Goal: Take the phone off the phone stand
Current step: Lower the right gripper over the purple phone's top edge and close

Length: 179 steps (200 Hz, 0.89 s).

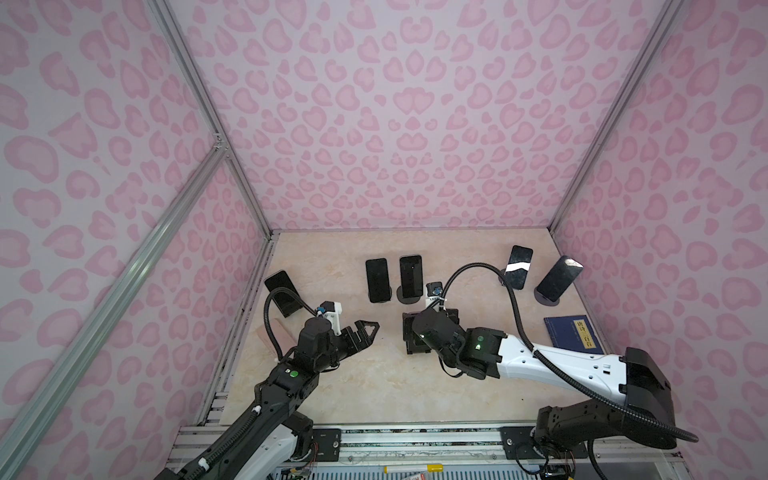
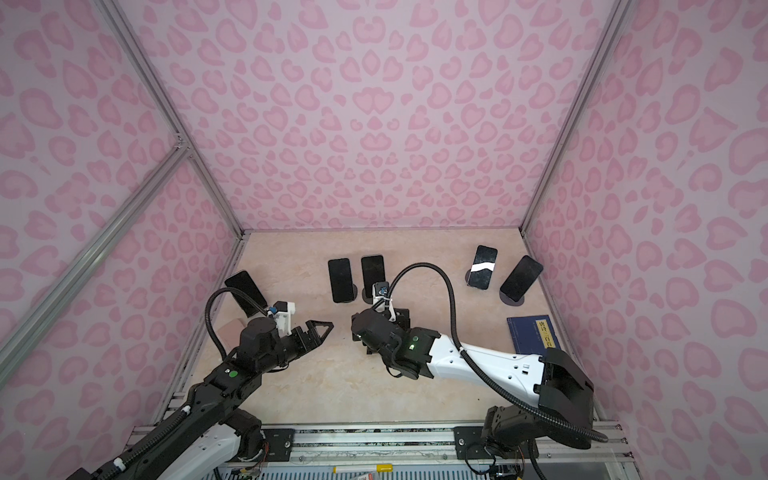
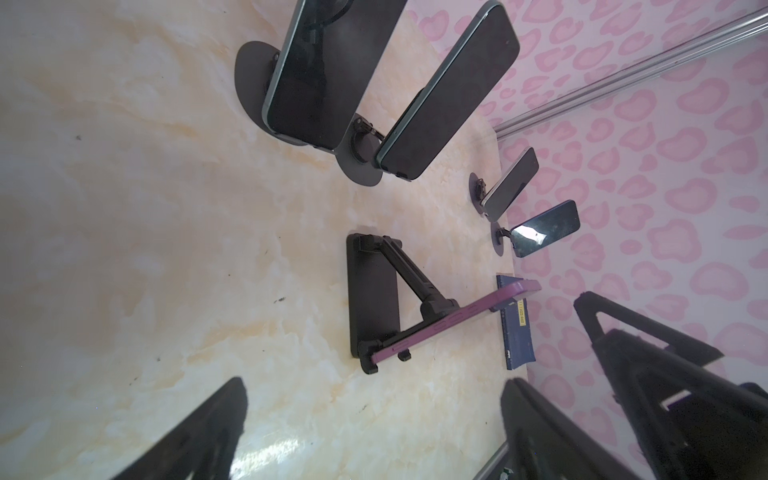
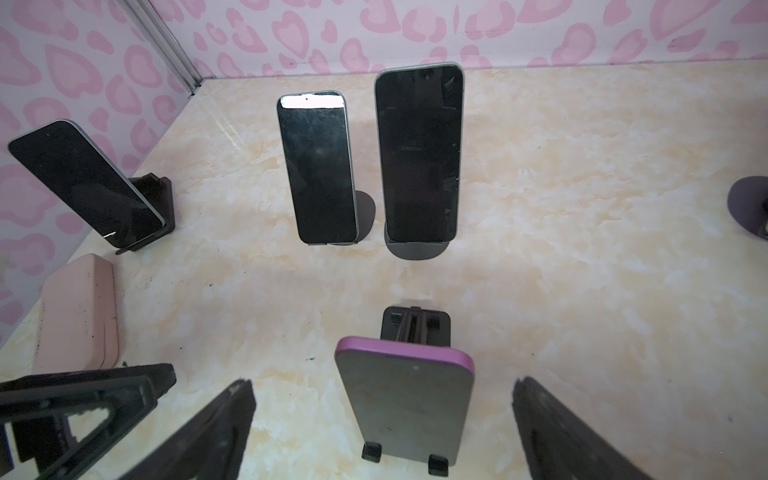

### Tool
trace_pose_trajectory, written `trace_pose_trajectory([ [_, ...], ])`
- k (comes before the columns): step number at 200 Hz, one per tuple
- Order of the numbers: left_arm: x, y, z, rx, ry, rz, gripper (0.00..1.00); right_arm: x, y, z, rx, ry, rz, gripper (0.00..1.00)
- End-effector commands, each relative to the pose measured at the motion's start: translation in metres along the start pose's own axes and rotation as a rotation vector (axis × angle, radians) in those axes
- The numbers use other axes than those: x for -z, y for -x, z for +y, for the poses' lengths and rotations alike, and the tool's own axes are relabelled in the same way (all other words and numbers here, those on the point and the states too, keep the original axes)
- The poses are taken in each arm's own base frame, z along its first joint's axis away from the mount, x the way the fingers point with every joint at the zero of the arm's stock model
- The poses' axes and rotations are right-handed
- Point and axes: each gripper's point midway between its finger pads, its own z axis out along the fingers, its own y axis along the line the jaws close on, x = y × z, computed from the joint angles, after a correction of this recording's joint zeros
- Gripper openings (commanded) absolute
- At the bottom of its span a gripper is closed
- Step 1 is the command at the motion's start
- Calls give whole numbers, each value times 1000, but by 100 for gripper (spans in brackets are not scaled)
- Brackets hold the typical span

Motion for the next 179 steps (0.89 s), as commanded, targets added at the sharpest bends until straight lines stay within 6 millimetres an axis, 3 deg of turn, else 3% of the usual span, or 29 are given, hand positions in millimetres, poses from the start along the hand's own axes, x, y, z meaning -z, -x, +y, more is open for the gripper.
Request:
trace_pose_trajectory([
  [1,1,5,-3,-11,-6,-21,99,-4,-3,-2,13,-11,4,99],
  [73,2,-1,8,4,25,-18,98,-23,-18,-4,17,-30,69,99],
  [179,3,1,8,-4,28,-27,99,-39,-29,-11,12,-75,63,96],
])
